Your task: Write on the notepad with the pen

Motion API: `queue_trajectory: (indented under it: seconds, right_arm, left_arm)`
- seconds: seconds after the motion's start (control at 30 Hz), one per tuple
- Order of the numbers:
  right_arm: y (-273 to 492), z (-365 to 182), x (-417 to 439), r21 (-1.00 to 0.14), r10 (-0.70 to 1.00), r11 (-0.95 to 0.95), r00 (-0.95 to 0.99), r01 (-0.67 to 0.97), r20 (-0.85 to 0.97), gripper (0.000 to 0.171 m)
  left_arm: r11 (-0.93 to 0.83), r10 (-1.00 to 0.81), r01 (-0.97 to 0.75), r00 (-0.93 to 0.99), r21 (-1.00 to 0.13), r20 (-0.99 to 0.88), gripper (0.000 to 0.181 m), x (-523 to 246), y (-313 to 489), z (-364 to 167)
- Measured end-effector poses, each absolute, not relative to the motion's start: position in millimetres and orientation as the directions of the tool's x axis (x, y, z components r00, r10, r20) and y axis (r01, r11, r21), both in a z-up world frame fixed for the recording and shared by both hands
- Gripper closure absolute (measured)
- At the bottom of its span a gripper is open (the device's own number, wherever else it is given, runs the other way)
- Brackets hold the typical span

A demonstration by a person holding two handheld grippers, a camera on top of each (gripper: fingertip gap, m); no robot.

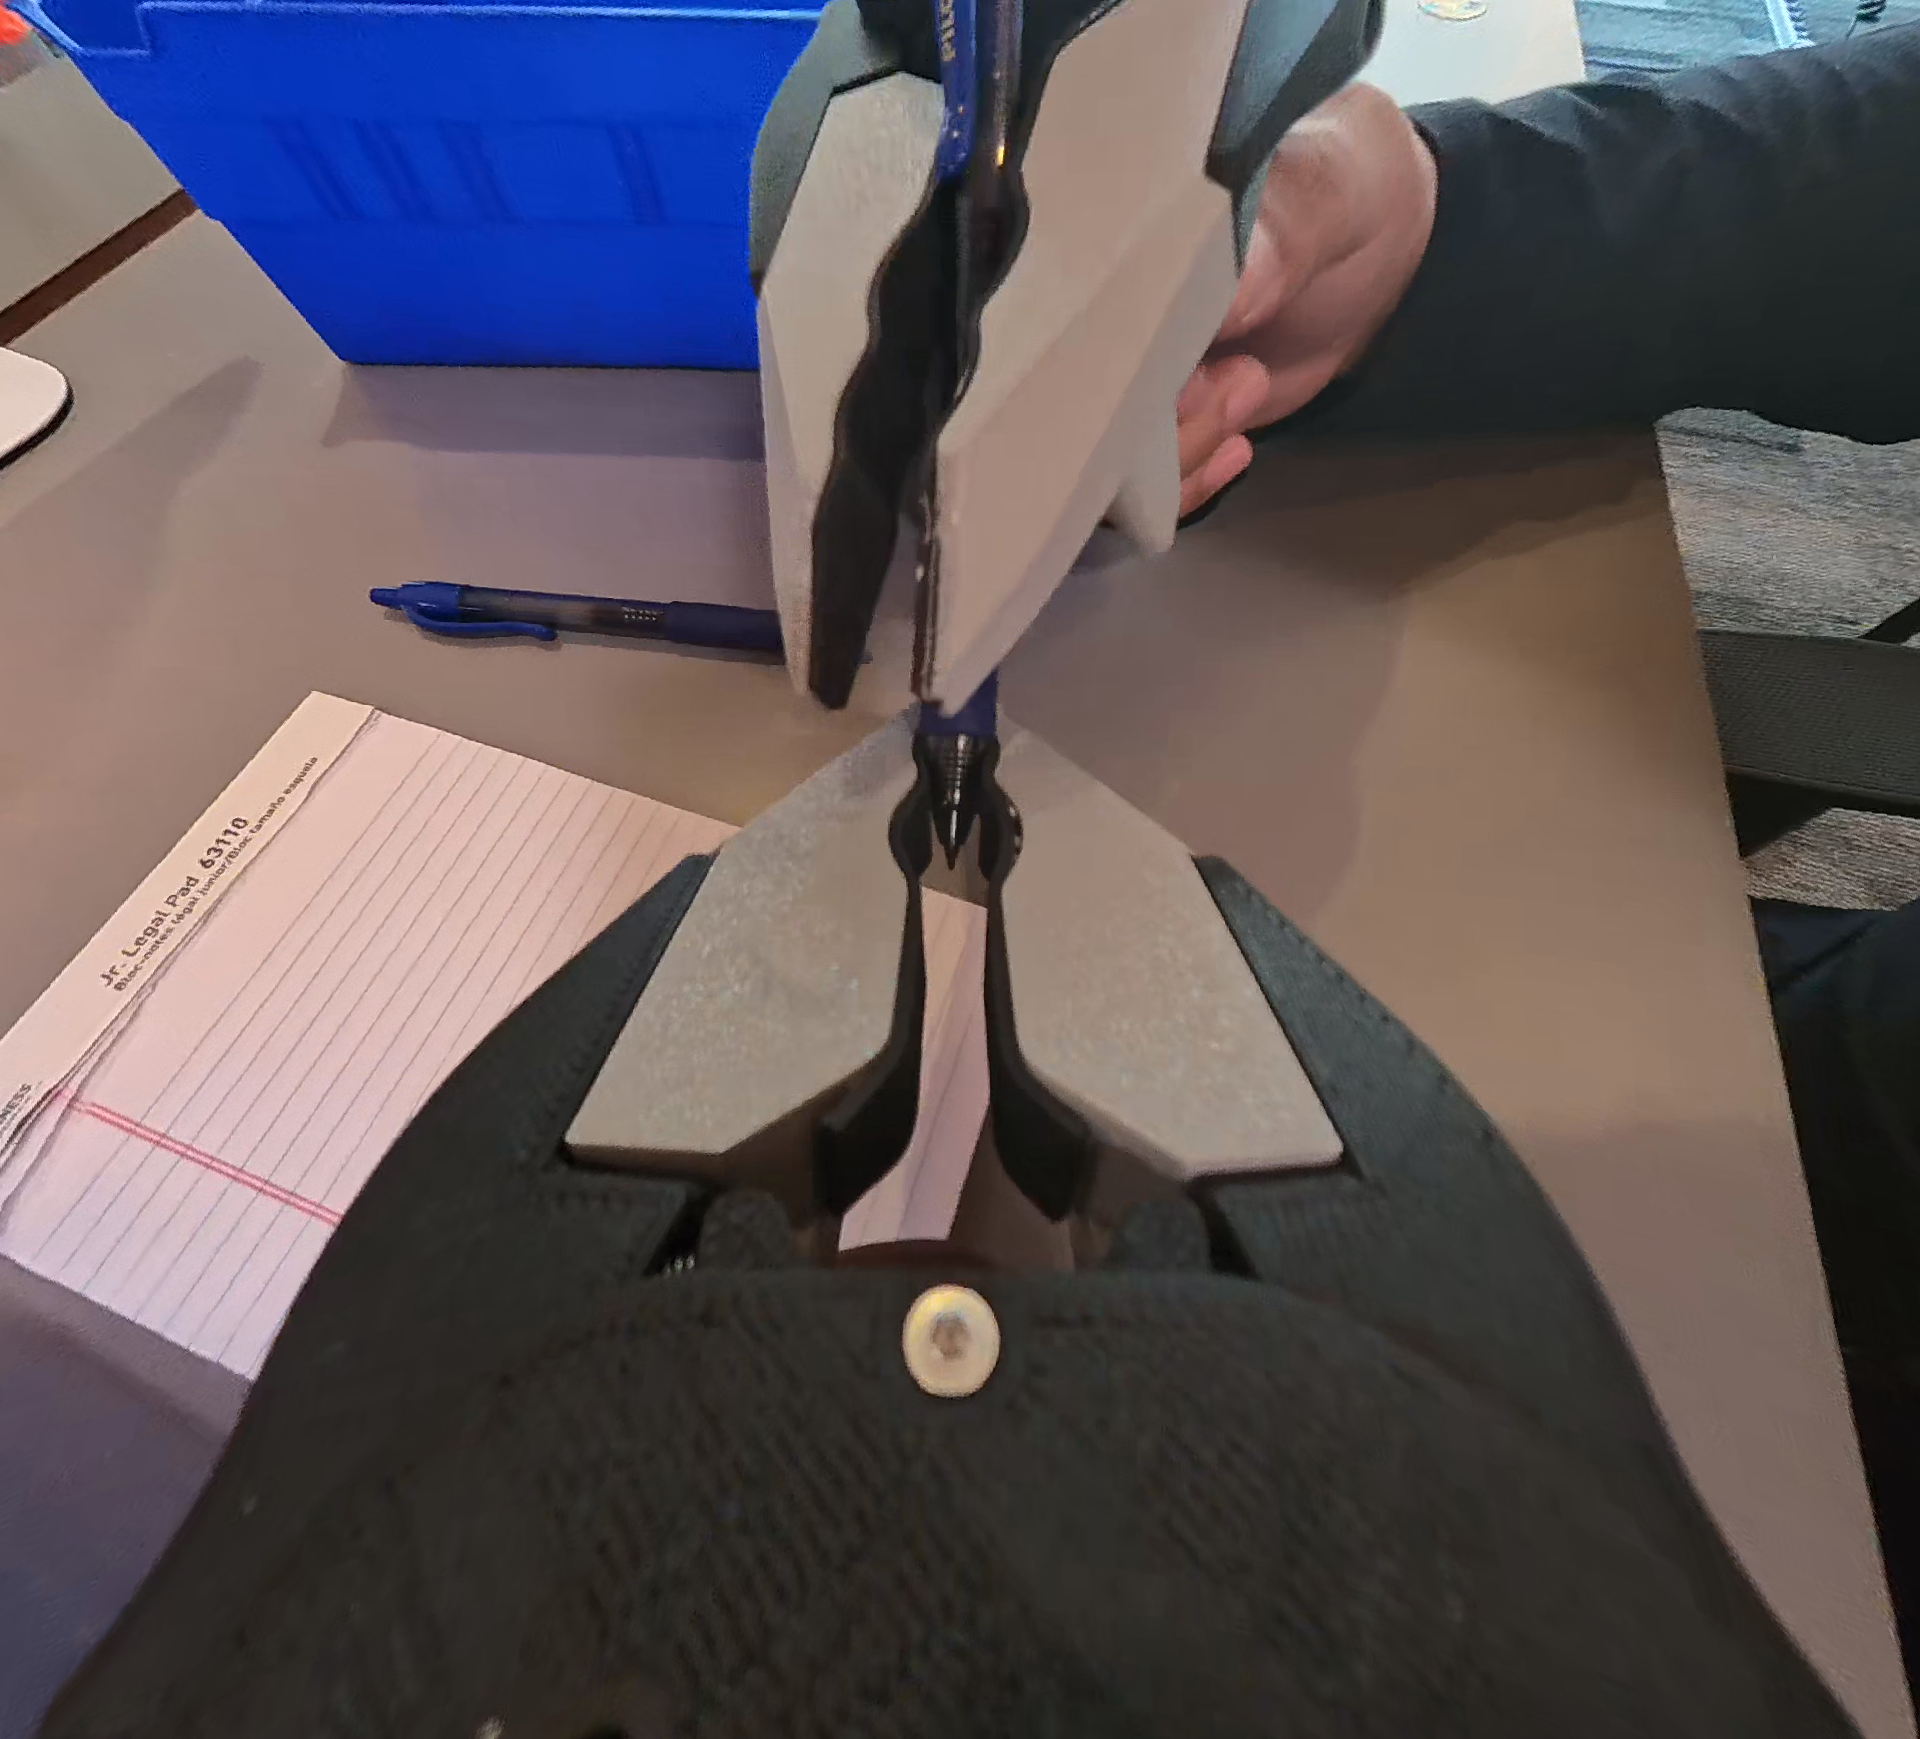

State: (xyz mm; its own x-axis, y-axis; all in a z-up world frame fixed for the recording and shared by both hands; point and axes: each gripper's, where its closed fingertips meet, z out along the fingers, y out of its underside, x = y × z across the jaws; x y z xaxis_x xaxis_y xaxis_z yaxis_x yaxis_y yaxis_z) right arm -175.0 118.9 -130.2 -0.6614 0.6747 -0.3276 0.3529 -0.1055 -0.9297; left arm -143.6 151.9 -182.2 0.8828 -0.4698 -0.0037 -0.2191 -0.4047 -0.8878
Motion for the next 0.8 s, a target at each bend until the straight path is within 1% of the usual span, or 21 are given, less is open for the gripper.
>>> queue_trajectory:
  seconds: [0.07, 0.4, 0.8]
  right_arm:
    - [118, -131, -175, -0.929, 0.675, -0.103, -0.661, 0.355, -0.327, 0.165]
    - [120, -132, -175, -0.93, 0.682, -0.093, -0.658, 0.355, -0.319, 0.165]
    - [122, -145, -175, -0.913, 0.685, -0.065, -0.647, 0.403, -0.335, 0.165]
  left_arm:
    - [-0.401, -0.471, -0.218, 0.882, -0.89, -0.003, 0.181, -143, 152, -181]
    - [-0.372, -0.442, -0.217, 0.896, -0.902, -0.034, 0.18, -148, 155, -176]
    - [-0.395, -0.425, -0.27, 0.901, -0.878, -0.086, 0.18, -153, 156, -186]
